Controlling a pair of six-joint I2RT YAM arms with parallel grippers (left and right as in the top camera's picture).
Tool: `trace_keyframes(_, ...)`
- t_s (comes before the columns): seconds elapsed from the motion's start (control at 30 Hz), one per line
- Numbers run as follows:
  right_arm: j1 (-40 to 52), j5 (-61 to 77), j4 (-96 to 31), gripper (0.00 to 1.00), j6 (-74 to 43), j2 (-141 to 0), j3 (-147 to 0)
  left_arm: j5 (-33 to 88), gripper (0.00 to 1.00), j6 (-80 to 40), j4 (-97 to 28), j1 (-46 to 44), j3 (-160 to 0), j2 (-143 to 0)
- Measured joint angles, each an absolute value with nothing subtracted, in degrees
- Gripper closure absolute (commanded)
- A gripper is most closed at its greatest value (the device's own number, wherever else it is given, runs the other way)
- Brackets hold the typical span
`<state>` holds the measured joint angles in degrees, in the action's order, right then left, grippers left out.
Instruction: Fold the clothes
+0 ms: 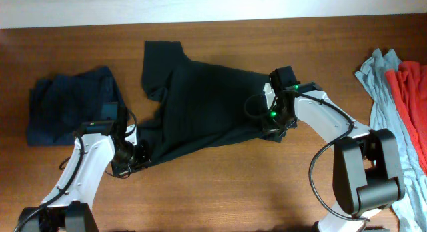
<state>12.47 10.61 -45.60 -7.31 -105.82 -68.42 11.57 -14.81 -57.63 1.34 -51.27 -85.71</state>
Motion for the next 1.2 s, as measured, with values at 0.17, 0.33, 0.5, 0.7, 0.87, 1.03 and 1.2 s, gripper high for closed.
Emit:
trace_keyframes(0.17, 12.47, 8.91, -50.19, 0.96, -7.97, -105.82, -68.60, 11.57, 0.99, -14.81, -57.67, 1.34, -51.27, -85.71)
trace_keyframes(0.33, 12.47, 7.92, -64.69, 0.96, -9.98, -105.16, -70.32, 11.57, 1.00, -14.81, -57.67, 1.34, -51.27, -85.71)
trace_keyframes(0.5, 12.47, 8.43, -75.13, 0.96, -13.39, -101.58, -70.67, 11.57, 0.99, -14.81, -59.44, 1.34, -51.27, -85.71)
trace_keyframes(0.7, 13.98, 10.83, -83.20, 0.96, -13.23, -101.21, -70.72, 11.55, 1.00, -14.81, -60.99, 1.34, -51.27, -85.71)
trace_keyframes(0.87, 19.09, 11.49, -87.46, 0.95, -11.25, -101.21, -70.72, 11.55, 1.00, -14.79, -61.23, 1.34, -51.27, -85.71)
trace_keyframes(1.03, 26.22, 10.83, -91.02, 0.89, -9.85, -101.19, -70.72, 10.72, 0.99, -14.79, -62.61, 1.34, -51.27, -85.71)
trace_keyframes(1.2, 30.28, 9.26, -94.00, 0.31, -9.26, -101.19, -70.72, 9.98, 0.82, -14.76, -63.61, 1.34, -51.27, -85.71)
